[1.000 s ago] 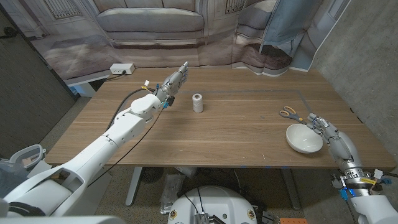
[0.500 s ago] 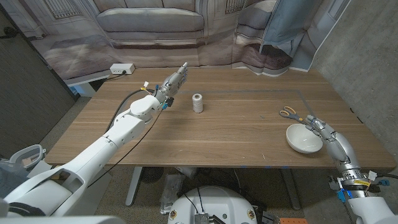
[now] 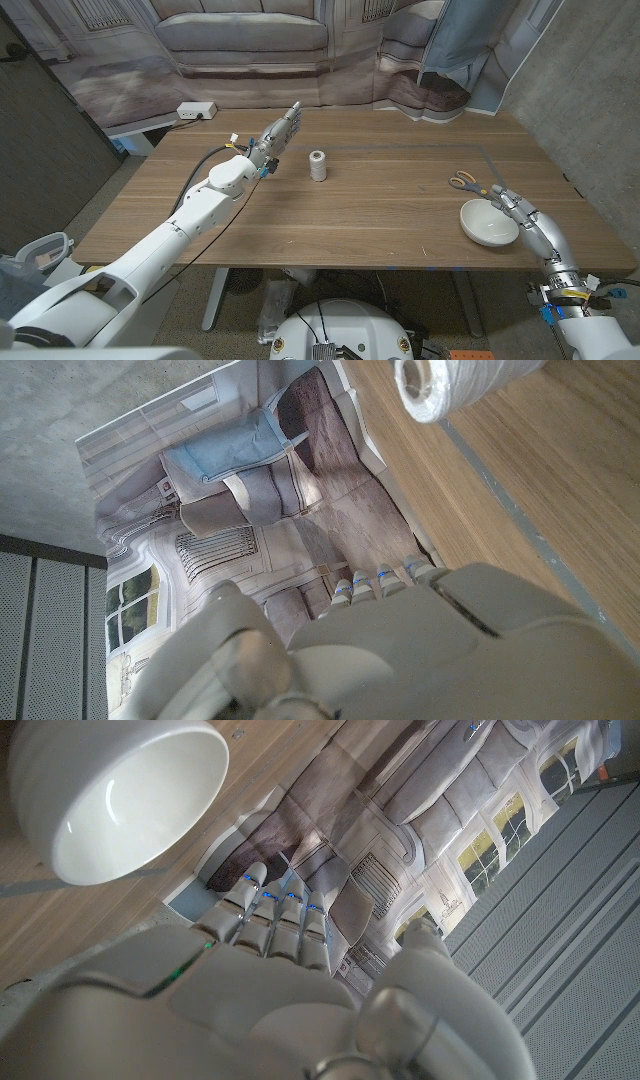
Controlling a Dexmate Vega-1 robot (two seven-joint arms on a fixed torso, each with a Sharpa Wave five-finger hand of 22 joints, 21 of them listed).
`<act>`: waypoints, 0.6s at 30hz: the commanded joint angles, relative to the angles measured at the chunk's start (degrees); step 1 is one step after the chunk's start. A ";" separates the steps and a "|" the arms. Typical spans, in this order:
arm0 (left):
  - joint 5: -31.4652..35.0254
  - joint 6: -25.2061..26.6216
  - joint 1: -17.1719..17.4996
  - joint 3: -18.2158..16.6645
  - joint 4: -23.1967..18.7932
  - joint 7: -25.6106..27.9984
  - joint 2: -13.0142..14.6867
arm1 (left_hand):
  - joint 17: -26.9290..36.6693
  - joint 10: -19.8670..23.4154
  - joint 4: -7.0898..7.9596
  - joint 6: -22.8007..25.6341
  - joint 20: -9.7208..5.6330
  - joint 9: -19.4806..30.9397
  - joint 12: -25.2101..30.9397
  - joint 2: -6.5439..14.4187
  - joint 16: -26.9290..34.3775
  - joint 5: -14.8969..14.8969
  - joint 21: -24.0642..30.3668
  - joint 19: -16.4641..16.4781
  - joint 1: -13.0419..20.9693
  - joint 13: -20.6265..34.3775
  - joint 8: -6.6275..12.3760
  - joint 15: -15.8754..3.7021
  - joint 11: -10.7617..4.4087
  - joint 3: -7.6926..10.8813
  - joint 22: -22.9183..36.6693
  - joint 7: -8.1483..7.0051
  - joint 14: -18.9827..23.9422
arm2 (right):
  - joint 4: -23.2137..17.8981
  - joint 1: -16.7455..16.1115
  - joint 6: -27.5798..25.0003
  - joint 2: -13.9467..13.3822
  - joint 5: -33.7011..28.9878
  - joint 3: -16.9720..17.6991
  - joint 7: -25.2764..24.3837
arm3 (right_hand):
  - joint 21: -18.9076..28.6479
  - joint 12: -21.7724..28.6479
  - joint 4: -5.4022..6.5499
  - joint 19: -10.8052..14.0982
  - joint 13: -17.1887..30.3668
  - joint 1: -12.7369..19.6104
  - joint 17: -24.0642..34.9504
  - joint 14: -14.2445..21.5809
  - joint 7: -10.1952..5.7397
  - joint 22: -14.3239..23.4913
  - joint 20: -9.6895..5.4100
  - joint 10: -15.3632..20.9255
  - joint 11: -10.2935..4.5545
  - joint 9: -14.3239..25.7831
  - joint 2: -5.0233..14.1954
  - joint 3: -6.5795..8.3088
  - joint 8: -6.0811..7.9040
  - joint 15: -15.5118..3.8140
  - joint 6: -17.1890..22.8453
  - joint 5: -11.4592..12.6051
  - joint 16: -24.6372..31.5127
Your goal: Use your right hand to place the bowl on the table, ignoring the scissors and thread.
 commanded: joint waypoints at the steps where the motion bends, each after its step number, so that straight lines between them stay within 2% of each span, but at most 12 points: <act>1: 0.27 0.29 -0.47 0.00 -0.14 -0.45 0.41 | 0.19 -0.08 0.12 0.01 -2.01 0.20 0.28 -0.08 0.19 -0.01 0.27 0.32 0.73 0.11 0.12 -0.03 -0.01 -0.26 0.18 -0.28 -0.25 | -1.27 -0.17 -2.04 1.17 -6.92 0.53 -3.17 | -0.13 0.15 -0.38 0.65 0.11 0.60 0.14 0.61 -0.22 0.16 -2.84 0.46 -0.17 0.14 -0.20 0.00 0.07 -0.31 -0.02 0.46 0.18; 12: -0.30 -1.78 -0.87 -0.08 1.36 -1.68 -0.60 | 0.20 -0.34 0.09 -0.14 -1.98 0.20 0.12 -0.01 0.07 -0.04 0.19 0.19 0.83 0.11 0.01 -0.10 -0.16 -0.35 0.18 -0.39 -0.42 | -2.14 -0.52 -3.60 1.99 -12.82 0.65 -6.50 | -0.24 0.11 -0.57 0.87 0.11 0.84 0.14 0.87 -0.43 0.16 -2.93 0.55 -0.34 0.15 -0.25 -0.01 -0.01 -0.56 -0.08 0.59 0.19; 18: -0.23 -1.80 -0.59 -0.16 0.82 -1.42 -0.49 | 0.20 -0.41 0.08 -0.13 -1.95 0.20 0.07 0.03 0.04 -0.06 0.16 0.13 0.88 0.11 -0.01 -0.08 -0.06 -0.39 0.18 -0.32 -0.45 | -2.08 -0.57 -4.37 1.89 -14.31 0.50 -7.57 | -0.26 0.09 -0.64 1.01 0.11 0.93 0.14 0.94 -0.49 0.17 -2.95 0.58 -0.36 0.15 -0.26 -0.01 0.00 -0.61 -0.03 0.65 0.18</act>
